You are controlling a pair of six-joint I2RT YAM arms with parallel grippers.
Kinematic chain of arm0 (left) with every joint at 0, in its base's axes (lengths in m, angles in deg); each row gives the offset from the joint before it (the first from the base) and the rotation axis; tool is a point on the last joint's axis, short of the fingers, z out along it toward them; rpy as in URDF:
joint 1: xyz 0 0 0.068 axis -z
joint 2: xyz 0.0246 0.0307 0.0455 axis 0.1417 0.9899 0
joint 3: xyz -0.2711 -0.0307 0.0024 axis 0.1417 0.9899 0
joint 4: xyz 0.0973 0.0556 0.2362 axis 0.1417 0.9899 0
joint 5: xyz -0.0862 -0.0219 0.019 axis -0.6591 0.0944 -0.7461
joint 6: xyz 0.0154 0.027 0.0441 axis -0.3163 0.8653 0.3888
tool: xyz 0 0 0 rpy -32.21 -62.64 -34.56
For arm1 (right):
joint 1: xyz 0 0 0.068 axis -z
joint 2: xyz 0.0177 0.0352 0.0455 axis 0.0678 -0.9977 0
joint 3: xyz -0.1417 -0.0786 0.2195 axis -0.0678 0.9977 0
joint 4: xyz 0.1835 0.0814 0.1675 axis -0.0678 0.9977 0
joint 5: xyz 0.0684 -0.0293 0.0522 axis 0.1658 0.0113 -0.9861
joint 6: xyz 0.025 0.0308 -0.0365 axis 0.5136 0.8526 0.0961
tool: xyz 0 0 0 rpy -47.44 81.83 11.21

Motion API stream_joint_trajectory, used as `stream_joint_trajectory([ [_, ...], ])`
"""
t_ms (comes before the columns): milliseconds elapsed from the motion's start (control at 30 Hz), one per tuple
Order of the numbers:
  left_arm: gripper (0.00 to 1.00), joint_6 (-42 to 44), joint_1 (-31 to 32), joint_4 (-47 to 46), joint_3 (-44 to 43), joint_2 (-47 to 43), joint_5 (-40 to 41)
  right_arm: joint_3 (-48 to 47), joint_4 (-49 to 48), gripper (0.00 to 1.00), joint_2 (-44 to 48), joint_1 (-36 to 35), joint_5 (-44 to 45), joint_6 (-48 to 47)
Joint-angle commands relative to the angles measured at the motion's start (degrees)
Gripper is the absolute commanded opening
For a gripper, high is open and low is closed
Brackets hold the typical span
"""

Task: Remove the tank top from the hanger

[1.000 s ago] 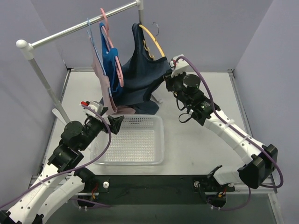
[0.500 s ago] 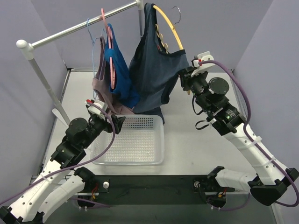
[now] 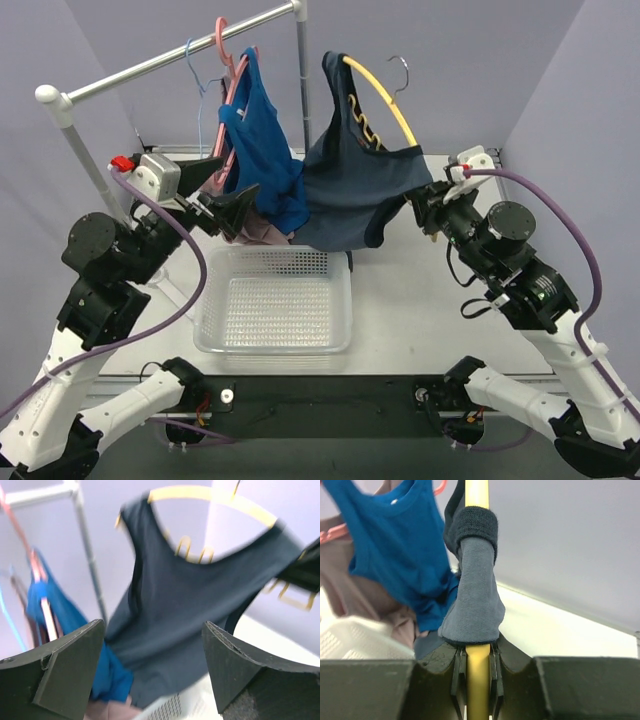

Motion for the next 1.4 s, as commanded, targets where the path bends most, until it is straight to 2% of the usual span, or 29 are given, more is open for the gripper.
stream_joint_trajectory([
  [0, 0.88, -1.9, -0.1, -7.1, -4.9, 4.5, -8.9, 2.0, -1.0, 0.00, 4.6, 0.3, -9.3, 3.2],
  [200, 0.83, -6.9, 0.9, -16.5, -8.9, 13.3, -16.1, 3.3, 2.1, 0.00, 5.7, -0.1, -16.9, 4.5],
  [500, 0.82, -2.3, 8.5, -16.9, -14.4, 22.8, -12.6, 1.9, 3.9, 0.00, 2.2, -1.6, -20.7, 7.3],
  [767, 0.81, -2.5, 10.4, -19.5, -14.9, 25.2, -6.7, 0.3, 4.8, 0.00, 0.1, -4.4, -20.9, 6.9],
  [1000, 0.74, -0.8, 11.0, -18.8, -13.4, 26.2, -4.3, 0.2, 5.2, 0.00, 0.6, -5.2, -21.1, 6.4],
  [1367, 0.69, -0.2, 11.1, -17.8, -12.7, 27.2, -0.1, -0.8, 6.0, 0.00, 0.9, -6.2, -22.3, 6.6],
])
